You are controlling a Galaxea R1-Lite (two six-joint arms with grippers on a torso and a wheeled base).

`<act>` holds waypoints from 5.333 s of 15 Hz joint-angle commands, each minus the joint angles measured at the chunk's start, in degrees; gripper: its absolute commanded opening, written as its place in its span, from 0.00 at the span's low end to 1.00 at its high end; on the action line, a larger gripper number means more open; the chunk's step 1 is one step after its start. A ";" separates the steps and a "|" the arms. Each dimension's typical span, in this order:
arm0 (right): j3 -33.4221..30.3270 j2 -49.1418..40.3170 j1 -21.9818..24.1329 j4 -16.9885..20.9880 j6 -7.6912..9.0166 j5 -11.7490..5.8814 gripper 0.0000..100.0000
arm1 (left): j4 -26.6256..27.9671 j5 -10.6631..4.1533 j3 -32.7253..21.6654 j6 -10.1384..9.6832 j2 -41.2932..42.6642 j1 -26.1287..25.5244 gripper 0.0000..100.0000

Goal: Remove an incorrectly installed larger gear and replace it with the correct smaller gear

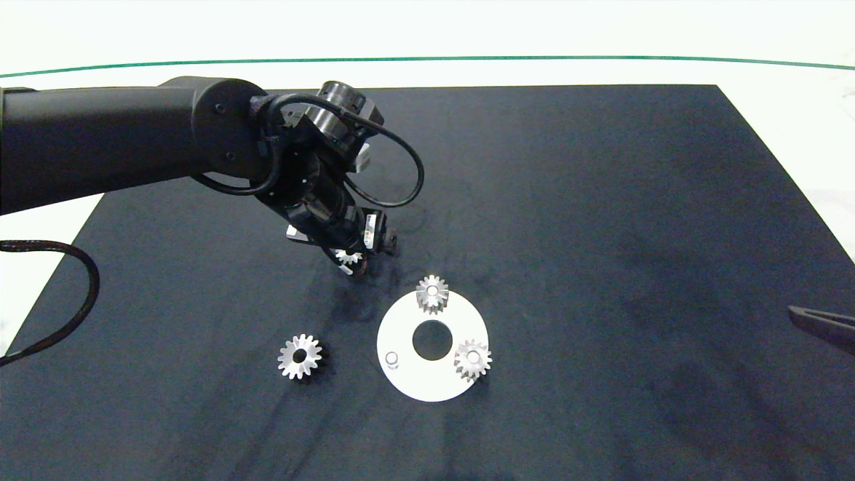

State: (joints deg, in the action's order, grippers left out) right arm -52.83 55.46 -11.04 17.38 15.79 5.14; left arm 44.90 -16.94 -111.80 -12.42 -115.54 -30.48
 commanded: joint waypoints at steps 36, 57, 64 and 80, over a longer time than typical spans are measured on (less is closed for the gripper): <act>0.54 0.18 -0.03 -0.68 0.47 0.04 1.00 | 0.28 0.60 1.76 0.73 -1.09 1.82 0.50; 1.24 0.27 -0.03 -0.86 1.18 0.04 1.00 | -4.64 -0.28 25.67 -1.46 19.92 -4.59 0.25; 1.86 0.44 -0.03 -1.56 1.79 0.04 1.00 | -9.13 -1.69 35.07 -2.52 25.72 -19.45 0.25; 1.95 0.53 -0.03 -1.56 2.05 0.04 1.00 | -12.03 -8.54 35.60 -2.61 15.44 -21.82 0.25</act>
State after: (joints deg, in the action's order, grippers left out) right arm -50.88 56.03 -11.04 15.73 17.71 5.14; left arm 32.61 -25.32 -76.15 -14.91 -99.45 -52.33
